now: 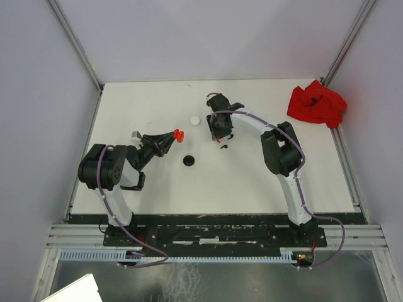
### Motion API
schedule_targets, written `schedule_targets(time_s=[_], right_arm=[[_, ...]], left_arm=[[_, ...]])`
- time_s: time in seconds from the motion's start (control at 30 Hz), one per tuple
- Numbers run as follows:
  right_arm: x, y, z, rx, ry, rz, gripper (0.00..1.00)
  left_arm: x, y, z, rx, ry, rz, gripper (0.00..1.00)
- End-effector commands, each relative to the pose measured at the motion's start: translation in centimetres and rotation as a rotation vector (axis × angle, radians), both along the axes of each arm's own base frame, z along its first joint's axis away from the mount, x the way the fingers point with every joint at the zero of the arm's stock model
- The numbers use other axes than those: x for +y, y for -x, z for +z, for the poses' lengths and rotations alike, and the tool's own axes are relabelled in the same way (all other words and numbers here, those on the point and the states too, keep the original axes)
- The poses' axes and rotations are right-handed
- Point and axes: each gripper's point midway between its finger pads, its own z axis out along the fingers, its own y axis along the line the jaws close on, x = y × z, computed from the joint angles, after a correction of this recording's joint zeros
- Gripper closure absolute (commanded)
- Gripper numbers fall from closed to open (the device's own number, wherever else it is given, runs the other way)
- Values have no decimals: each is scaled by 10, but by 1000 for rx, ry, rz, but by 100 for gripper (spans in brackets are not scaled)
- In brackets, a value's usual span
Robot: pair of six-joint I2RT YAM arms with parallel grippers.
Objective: Insert the wireless bluetooth earbuds into the charging case
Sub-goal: Pick up the earbud from the center of the board, then place the earbud in the charging case.
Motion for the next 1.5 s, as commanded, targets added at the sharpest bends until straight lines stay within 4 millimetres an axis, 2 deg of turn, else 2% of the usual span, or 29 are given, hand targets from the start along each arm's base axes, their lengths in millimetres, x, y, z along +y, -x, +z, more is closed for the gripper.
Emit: schedule_targets(time_s=[0.0,0.33,0.5,0.63,0.73,0.9,0.97,1.1,1.23,1.37,1.47], right_arm=[[5,-8,5,-11,-16,-8,56],[0,-6,0,5,11,-14,66],[-2,-6,0,7,23,-12,78],[2,-12,11,-35,-7,-10,89],[10,-19,39,-147,-104,0,94],[20,-27,108,-395,-319,18,95],[22,-20,138,-463,-396,50,96],[25,-3,169,-534,-495,101,96],[28,13,212,-691,-652,132,96],[21,31,240,-855,-781,157,96],[19,45,253,-948,-850,199,97]], left_arm=[[1,8,48,-237,1,0,97],[1,7,47,-235,0,1,97],[1,8,47,-235,-2,-1,97],[0,8,47,-235,-3,-1,97],[0,8,46,-234,-5,-3,97],[-5,7,44,-228,-3,-13,97],[-11,7,43,-229,1,-23,97],[-22,6,43,-229,8,-41,97],[-36,5,43,-225,24,-70,97],[-49,5,44,-227,36,-93,97],[-56,6,46,-231,46,-107,97]])
